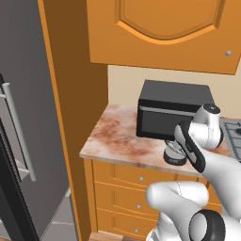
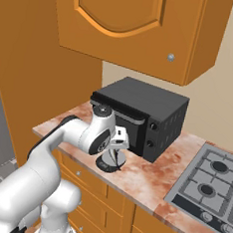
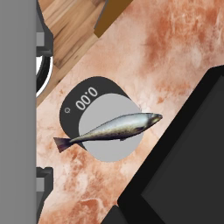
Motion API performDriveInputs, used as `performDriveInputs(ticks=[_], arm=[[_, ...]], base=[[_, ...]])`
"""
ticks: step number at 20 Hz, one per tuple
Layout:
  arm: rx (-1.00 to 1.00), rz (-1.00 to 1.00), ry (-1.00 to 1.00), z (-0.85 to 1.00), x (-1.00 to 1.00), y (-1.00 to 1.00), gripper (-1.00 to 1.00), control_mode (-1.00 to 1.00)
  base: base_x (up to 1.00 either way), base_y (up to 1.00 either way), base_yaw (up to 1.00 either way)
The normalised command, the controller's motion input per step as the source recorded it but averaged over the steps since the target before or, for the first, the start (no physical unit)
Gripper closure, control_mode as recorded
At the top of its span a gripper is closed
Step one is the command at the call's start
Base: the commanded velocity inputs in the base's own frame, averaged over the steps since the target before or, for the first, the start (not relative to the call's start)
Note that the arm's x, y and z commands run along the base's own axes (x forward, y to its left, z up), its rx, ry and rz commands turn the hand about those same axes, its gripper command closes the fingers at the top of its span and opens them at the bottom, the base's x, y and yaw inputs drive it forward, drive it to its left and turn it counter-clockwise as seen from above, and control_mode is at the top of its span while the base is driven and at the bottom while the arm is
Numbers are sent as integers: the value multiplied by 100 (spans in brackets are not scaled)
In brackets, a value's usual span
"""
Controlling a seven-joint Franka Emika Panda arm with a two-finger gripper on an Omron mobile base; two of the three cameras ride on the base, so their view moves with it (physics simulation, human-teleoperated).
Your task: Take the fish from the fridge and place it on the digital scale on the counter by the fridge. Wait a few seconds for a reading, then move it to the plate on the dining counter.
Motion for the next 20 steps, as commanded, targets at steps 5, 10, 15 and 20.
performDriveInputs(ticks=[5,10,15,20], arm=[[0,0,0,0,0,0,-100,-100],[0,0,0,0,0,0,-100,-100],[0,0,0,0,0,0,-100,-100],[0,0,0,0,0,0,-100,-100]], base=[[0,0,0],[0,0,0],[0,0,0],[0,0,0]])
